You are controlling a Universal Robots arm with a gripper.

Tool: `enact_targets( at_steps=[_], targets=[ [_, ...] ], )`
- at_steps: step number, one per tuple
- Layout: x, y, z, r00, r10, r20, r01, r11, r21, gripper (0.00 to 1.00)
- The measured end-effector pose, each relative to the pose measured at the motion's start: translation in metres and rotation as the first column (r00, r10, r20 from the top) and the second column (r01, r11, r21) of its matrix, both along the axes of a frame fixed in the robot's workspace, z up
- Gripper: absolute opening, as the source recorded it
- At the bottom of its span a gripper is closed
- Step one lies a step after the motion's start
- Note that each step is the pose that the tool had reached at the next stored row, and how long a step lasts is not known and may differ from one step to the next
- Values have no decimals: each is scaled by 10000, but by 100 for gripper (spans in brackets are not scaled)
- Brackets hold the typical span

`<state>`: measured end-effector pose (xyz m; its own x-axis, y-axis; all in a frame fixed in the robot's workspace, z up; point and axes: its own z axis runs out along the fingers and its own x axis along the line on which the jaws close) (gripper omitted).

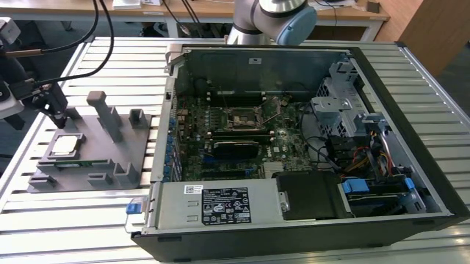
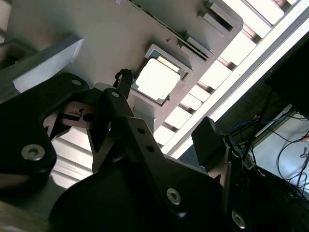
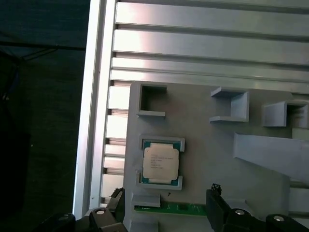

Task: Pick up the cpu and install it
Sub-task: 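Pick up the cpu and move it towards the insertion slot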

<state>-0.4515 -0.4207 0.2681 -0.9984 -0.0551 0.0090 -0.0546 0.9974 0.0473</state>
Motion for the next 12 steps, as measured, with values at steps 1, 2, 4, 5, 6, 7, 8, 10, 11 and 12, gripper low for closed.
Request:
enact_targets(
  at_steps=[1, 2, 4, 5, 6, 7, 8, 10, 11, 12],
  targets=[
    [0, 6, -15, 10000, 0, 2, 0, 10000, 0, 76],
    [1, 7, -32, 10000, 0, 1, 0, 10000, -1, 76],
    [1, 8, -67, 10000, 0, 1, 0, 10000, 0, 76],
    [0, 9, -85, 10000, -2, 1, 2, 10000, 0, 76],
    [0, 10, -98, 10000, -3, 1, 3, 10000, -1, 76],
    [0, 11, -109, 10000, -3, 1, 3, 10000, 0, 76],
    [0, 13, -114, 10000, -4, 0, 4, 10000, -1, 76],
    [0, 13, -120, 10000, -3, -2, 3, 10000, -3, 76],
    [0, 13, -126, 10000, -3, 1, 3, 10000, -1, 76],
    [0, 14, -133, 10000, -3, 2, 3, 10000, 0, 76]
  ],
)
